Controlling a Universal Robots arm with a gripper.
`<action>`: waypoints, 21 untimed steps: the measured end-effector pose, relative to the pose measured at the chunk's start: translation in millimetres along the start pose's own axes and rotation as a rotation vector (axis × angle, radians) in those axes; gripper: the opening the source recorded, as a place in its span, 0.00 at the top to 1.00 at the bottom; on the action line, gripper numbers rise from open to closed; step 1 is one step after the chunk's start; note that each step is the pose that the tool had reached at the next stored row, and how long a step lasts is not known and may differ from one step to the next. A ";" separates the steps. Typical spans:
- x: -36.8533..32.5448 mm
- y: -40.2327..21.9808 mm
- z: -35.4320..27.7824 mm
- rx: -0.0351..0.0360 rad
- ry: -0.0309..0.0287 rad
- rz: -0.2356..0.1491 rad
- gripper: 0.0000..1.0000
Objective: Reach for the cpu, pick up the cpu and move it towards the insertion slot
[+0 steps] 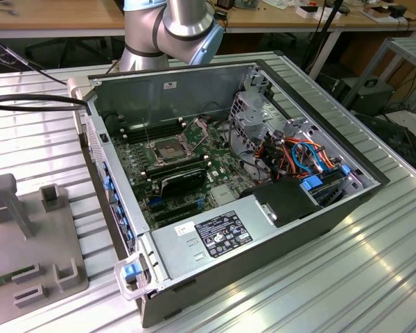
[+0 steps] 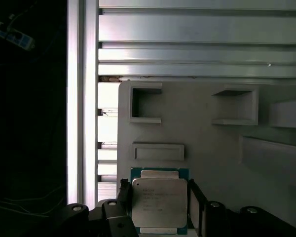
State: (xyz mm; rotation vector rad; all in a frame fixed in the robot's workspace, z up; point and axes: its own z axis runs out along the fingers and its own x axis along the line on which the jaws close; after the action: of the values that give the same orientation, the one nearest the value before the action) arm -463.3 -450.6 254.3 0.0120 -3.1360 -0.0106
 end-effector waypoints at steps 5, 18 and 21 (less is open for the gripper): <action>0.0 0.0 -1.7 0.0002 0.0001 0.000 0.45; 0.1 0.0 -5.4 0.0002 0.0003 0.000 0.45; 0.1 0.1 -6.9 0.0001 0.0001 0.000 0.45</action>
State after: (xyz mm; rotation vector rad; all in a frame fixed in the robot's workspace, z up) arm -463.3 -450.6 261.2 0.0120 -3.1359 -0.0104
